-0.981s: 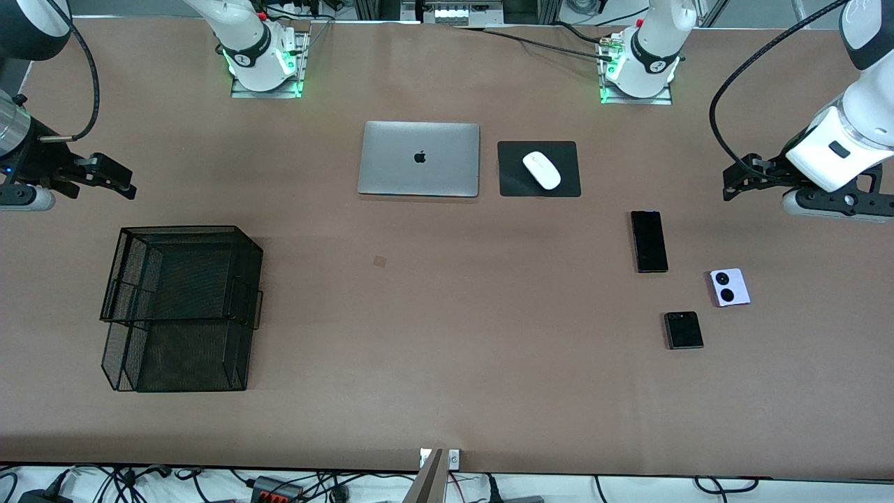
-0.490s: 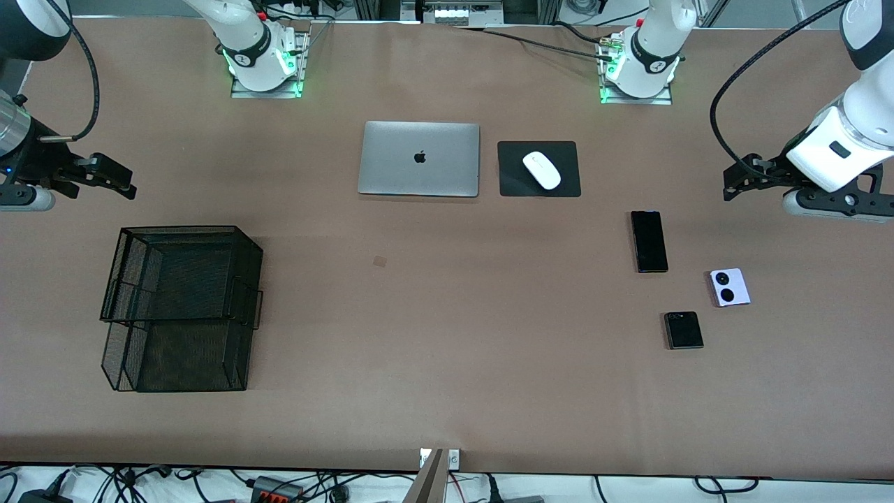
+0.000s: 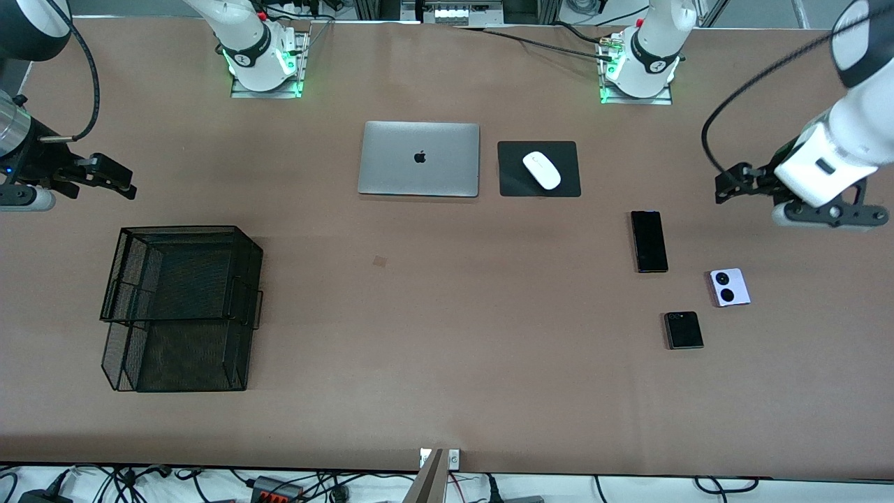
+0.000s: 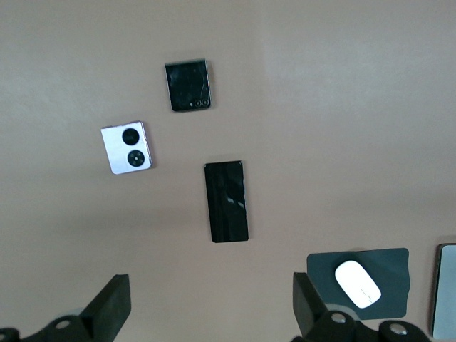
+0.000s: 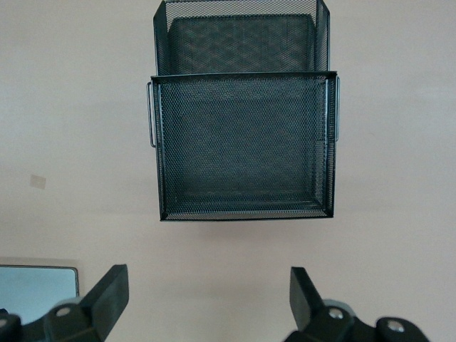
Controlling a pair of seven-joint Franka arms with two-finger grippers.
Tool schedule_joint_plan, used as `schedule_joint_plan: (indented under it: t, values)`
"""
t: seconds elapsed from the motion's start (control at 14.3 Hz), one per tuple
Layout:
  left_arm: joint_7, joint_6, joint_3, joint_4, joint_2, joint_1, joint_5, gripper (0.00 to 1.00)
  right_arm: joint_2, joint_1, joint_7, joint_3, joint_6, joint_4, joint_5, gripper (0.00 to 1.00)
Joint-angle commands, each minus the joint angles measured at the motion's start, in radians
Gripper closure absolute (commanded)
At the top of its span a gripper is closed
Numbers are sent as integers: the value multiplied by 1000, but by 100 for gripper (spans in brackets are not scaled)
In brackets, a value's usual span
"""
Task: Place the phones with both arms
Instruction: 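Move the left gripper toward the black bar phone, then grasp the black bar phone with the left gripper and lift it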
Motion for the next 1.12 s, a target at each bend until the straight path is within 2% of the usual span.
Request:
schedule_joint_plan:
  t: [0.0, 0.21, 0.35, 0.7, 0.98, 1.05]
  values:
    - [10, -52, -1, 67, 94, 10, -10, 0, -13, -14, 4, 14, 9, -15, -13, 0]
    - [-2, -31, 1, 14, 132, 13, -9, 0, -15, -14, 5, 14, 14, -17, -11, 0]
    - [-3, 61, -1, -78, 134, 16, -9, 0, -15, -16, 5, 13, 15, -18, -5, 0]
    - [-15, 533, -1, -429, 137, 19, -9, 0, -15, -17, 5, 13, 15, -24, -4, 0]
    - [-13, 884, -1, -623, 203, 16, -9, 0, -13, -16, 5, 13, 15, -23, -5, 0]
    - [-13, 942, -1, -643, 226, 15, -9, 0, -10, -16, 5, 13, 18, -21, -8, 0]
